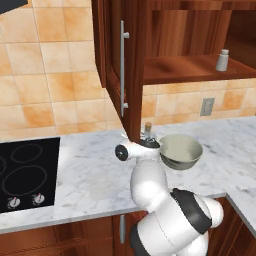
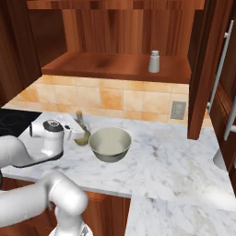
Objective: Retrieve the bottle and the shaker from the cabinet and place them next to the mixing bowl on the counter. Then add garlic from the fridge to the mixing bowl.
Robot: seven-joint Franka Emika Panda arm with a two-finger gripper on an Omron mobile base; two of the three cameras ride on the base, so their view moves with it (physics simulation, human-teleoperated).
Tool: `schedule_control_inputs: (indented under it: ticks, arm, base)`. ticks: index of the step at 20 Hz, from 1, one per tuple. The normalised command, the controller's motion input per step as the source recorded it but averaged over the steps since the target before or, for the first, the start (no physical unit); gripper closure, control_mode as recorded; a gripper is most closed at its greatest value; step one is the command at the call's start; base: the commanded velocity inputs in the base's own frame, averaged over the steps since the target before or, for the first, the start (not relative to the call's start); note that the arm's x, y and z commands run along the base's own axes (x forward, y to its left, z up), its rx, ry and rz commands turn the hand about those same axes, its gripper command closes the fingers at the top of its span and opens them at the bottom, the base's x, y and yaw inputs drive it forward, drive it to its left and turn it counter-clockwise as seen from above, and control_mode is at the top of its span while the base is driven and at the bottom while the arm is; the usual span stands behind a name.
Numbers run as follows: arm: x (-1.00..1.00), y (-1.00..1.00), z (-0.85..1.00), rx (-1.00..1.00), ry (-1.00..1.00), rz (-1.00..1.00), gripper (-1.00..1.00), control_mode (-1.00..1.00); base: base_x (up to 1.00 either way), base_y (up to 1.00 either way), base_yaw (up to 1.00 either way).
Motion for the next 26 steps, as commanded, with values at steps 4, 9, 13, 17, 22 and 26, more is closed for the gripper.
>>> schedule_control_inputs:
  ticks: [4, 9, 13, 17, 22, 26]
  arm:
    - [0.24, 0.05, -0.39, -0.05, 0.0, -0.09, 1.0, -1.0]
    - [0.19, 0.05, -0.34, -0.04, 0.0, -0.1, 1.0, -1.0]
    - [0.13, 0.02, -0.28, -0.02, -0.01, -0.1, 1.0, -1.0]
    - [0.01, 0.01, -0.18, -0.02, -0.02, -0.1, -1.0, -1.0]
    - [-0.05, 0.0, 0.04, 0.0, -0.08, -0.05, -1.0, -1.0]
    - [-0.2, 0.0, 0.26, 0.0, -0.16, 0.0, -1.0, -1.0]
  base:
    - [0.0, 0.0, 0.0]
    - [0.0, 0.0, 0.0]
    - [0.0, 0.0, 0.0]
    - [0.0, 0.0, 0.0]
    - [0.0, 0.0, 0.0]
    - [0.0, 0.0, 0.0]
